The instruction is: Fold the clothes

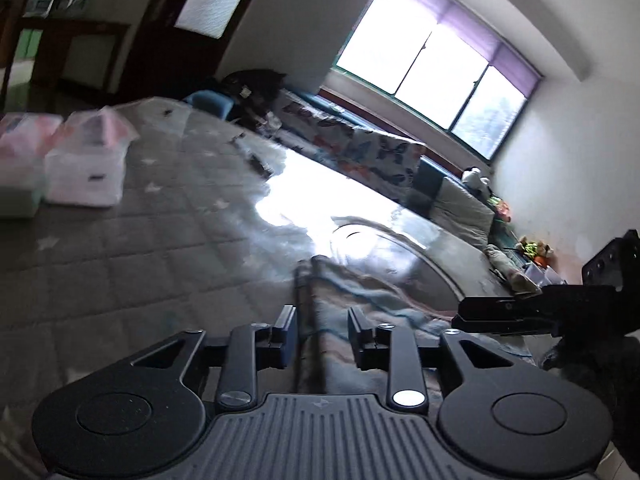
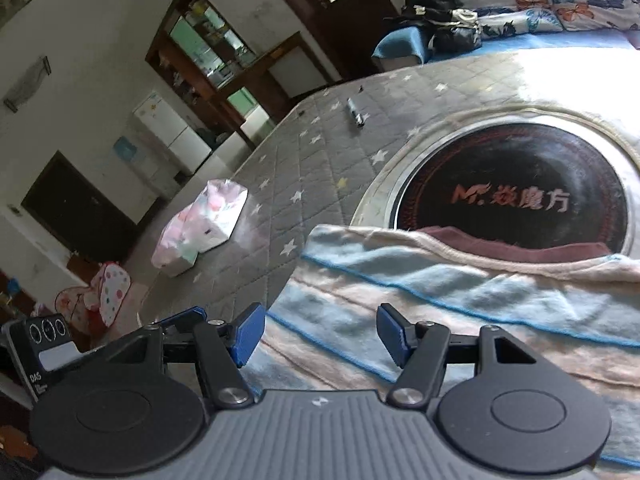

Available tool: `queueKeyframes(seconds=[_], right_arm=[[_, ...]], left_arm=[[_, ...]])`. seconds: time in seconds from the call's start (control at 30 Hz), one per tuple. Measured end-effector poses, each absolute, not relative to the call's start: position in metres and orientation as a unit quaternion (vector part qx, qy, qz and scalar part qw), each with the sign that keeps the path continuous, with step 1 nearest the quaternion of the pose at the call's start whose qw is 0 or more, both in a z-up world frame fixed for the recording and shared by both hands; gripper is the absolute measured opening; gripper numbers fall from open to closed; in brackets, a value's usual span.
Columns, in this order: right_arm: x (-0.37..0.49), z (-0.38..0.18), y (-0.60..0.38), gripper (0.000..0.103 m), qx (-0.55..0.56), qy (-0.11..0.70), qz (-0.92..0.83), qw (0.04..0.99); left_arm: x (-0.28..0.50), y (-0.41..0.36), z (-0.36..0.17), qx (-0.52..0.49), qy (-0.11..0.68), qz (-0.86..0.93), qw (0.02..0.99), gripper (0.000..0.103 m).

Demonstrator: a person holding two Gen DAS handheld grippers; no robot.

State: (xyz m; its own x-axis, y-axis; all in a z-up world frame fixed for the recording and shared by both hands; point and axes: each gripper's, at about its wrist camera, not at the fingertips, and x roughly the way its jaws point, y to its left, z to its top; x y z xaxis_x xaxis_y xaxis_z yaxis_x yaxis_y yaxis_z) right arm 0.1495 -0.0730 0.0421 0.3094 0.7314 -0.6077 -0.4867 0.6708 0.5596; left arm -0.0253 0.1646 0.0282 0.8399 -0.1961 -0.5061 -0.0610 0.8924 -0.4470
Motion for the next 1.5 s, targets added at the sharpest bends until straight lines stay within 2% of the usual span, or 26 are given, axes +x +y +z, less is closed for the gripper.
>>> queueKeyframes(seconds=[0.03,0.2,0.33,0.6,0.7,0.73,0.83,1.0,1.2,1.5], right_arm=[[0.148,0.040,-0.071,0.064,0.131,0.449,0.381,0.797],[0.142,0.034,-0.059,0.064,0.086,0.452,0.376,0.804],[0.140,0.029,-0.049,0.064,0.064,0.451,0.380,0.805],[0.137,0.020,-0.048,0.064,0.061,0.459,0.382,0.800],[0.138,0.021,-0.051,0.064,0.066,0.459,0.381,0.799],[0.138,0.021,-0.052,0.064,0.069,0.460,0.381,0.799],[0.139,0.023,-0.054,0.064,0.074,0.460,0.381,0.799],[0.143,0.034,-0.061,0.064,0.093,0.456,0.383,0.798],[0.154,0.062,-0.061,0.064,0.092,0.441,0.391,0.803],[0.168,0.076,-0.031,0.067,0.052,0.452,0.409,0.791]], left_arm=[[-0.027,0.162,0.025,-0.226,0.291,-0.034,0.929,0.045],[-0.030,0.142,0.013,-0.227,0.341,-0.041,0.912,0.048],[-0.038,0.135,0.008,-0.240,0.357,-0.036,0.902,0.055],[-0.031,0.131,0.007,-0.251,0.370,-0.031,0.894,0.053],[-0.030,0.132,0.006,-0.259,0.370,-0.026,0.892,0.037],[-0.030,0.132,0.006,-0.261,0.370,-0.023,0.891,0.029],[-0.031,0.134,0.009,-0.268,0.363,-0.021,0.892,0.018],[-0.034,0.124,0.035,-0.251,0.322,-0.046,0.911,0.014],[-0.027,0.086,0.067,-0.182,0.278,-0.113,0.937,0.014],[-0.016,0.035,0.071,-0.116,0.276,-0.188,0.935,0.013]])
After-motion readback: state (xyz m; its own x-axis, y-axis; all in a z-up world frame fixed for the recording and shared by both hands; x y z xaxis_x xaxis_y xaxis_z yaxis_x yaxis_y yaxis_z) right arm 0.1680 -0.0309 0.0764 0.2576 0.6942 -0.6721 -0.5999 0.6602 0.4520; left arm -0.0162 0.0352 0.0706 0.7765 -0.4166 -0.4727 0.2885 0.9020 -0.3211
